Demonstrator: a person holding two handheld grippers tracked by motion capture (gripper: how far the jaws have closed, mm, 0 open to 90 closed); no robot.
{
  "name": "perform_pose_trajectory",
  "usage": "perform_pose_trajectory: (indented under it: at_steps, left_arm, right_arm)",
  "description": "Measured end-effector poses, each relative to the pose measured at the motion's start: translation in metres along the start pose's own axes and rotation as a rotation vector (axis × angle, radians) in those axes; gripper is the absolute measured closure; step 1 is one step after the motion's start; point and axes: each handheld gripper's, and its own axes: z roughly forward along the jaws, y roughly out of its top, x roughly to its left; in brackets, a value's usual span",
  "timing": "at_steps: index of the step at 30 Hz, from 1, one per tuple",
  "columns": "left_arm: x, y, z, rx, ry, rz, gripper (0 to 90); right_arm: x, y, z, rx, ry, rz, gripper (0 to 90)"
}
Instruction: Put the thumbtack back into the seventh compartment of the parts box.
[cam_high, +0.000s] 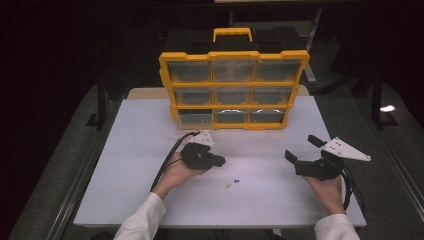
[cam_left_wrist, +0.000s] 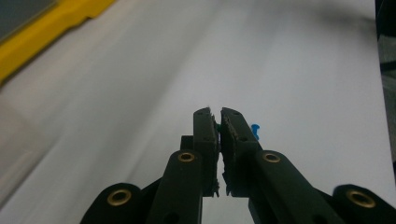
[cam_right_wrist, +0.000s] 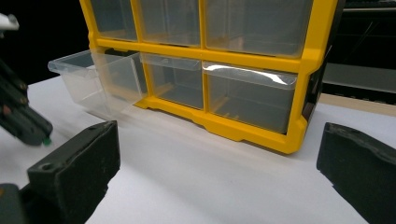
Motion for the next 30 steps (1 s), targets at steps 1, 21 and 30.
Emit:
perform_pose_trajectory:
  at_steps: [1,21,30]
  left_arm:
    - [0.001,0.0,-0.004,-0.012,0.006,-0.004,85.3]
    - [0.027,0.012,-0.047,-0.105,0.095,-0.049,85.4]
    - [0.046,0.019,-0.061,-0.091,0.146,-0.061,85.3]
  right_arm:
    - [0.0,0.0,0.0,0.001,0.001,0.0,0.0]
    - [0.0,-0.003,0.003,0.023,0.008,-0.002,0.0]
    - [0.001,-0.003,0.004,0.028,0.009,-0.001,0.0]
